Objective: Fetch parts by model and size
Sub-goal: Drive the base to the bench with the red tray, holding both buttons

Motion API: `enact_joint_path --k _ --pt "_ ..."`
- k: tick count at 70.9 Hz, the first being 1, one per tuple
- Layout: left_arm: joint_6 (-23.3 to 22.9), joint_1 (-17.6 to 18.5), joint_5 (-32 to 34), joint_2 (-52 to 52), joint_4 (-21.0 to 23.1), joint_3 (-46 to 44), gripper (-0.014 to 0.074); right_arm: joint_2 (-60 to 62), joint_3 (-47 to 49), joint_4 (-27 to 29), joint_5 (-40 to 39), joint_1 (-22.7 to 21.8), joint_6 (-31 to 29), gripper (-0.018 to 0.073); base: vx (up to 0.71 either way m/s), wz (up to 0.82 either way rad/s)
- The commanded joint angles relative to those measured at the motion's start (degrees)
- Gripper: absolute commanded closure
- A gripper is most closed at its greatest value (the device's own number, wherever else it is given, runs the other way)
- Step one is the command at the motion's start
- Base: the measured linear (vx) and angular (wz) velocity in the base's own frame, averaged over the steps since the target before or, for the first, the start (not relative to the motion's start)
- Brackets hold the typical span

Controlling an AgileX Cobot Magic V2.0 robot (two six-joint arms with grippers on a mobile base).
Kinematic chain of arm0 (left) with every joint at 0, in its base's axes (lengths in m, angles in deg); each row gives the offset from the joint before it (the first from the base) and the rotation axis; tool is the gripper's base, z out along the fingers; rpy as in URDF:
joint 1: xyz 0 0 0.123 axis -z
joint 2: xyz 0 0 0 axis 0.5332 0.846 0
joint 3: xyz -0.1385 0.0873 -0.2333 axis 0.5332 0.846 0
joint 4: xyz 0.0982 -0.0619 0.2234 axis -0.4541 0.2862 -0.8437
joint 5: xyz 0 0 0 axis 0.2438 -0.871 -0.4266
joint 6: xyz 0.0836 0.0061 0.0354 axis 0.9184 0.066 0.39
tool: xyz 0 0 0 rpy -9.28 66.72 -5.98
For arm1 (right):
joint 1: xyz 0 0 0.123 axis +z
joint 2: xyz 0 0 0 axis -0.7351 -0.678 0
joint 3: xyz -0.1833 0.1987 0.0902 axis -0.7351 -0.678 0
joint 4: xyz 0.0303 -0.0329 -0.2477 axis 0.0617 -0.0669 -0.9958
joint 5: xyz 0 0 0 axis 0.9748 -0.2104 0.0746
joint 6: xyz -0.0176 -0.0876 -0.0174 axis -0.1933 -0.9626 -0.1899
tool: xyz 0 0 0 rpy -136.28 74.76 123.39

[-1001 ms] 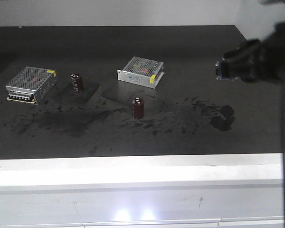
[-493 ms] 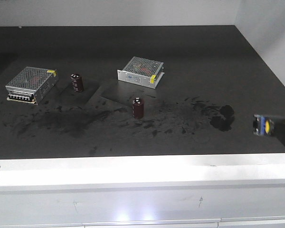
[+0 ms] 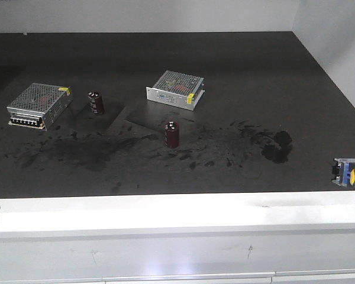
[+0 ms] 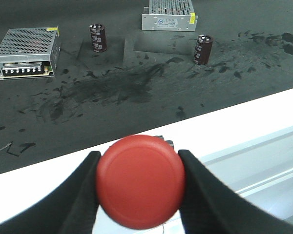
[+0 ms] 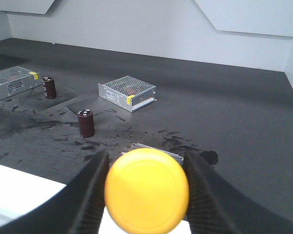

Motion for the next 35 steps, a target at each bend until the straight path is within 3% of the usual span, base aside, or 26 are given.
enact_joint_path --k 1,35 --pt "-0.08 0.17 4.69 0.42 0.47 -1.53 0.0603 -0.50 1.53 -1.14 -4.38 -0.03 -0.75 0.0561 0.00 0.00" --pt "-0.08 0.17 4.69 0.42 0.47 -1.53 0.0603 -0.50 1.53 -1.14 -4.38 -0.03 -0.75 0.0561 0.00 0.02"
